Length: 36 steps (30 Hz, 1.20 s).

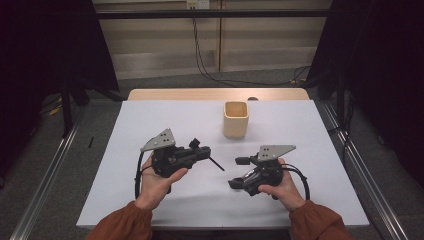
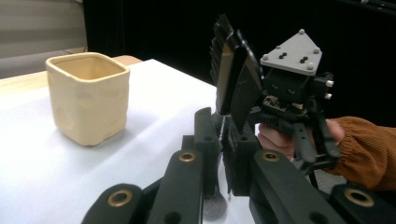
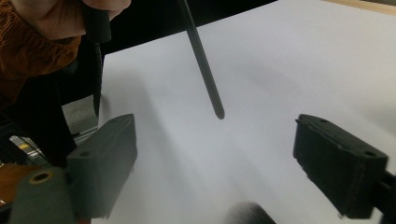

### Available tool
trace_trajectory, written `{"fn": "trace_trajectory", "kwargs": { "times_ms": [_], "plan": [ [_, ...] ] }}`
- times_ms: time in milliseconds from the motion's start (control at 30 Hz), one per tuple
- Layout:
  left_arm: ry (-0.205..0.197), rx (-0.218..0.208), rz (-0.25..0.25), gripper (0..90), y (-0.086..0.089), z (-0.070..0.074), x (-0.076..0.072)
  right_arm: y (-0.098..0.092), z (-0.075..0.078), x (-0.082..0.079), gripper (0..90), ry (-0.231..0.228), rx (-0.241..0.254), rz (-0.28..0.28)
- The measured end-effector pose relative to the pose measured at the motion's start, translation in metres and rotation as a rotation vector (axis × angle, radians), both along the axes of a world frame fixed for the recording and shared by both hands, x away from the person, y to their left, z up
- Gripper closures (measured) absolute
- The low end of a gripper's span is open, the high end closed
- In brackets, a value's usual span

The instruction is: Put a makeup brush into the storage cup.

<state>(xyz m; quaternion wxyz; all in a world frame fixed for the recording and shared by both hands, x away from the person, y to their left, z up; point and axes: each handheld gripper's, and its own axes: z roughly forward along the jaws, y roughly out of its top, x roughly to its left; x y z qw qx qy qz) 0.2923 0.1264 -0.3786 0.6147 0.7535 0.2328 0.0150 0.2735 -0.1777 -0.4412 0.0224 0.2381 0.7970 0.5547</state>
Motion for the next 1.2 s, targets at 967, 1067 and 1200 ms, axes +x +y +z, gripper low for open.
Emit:
{"fn": "trace_trajectory", "kwargs": {
  "times_ms": [967, 1067, 1200],
  "plan": [
    [0.043, 0.242, -0.09, 85.3, -0.017, 0.032, 0.019, -0.01, 0.005, 0.002, 5.2, 0.01, 0.009, -0.035],
    [0.062, 0.272, -0.088, 85.3, -0.016, 0.034, 0.021, -0.01, 0.005, 0.002, 5.5, 0.012, 0.008, -0.029],
    [0.066, 0.291, -0.101, 85.3, -0.014, 0.034, 0.021, -0.007, 0.006, 0.003, 6.2, 0.001, 0.013, -0.018]
  ]
}}
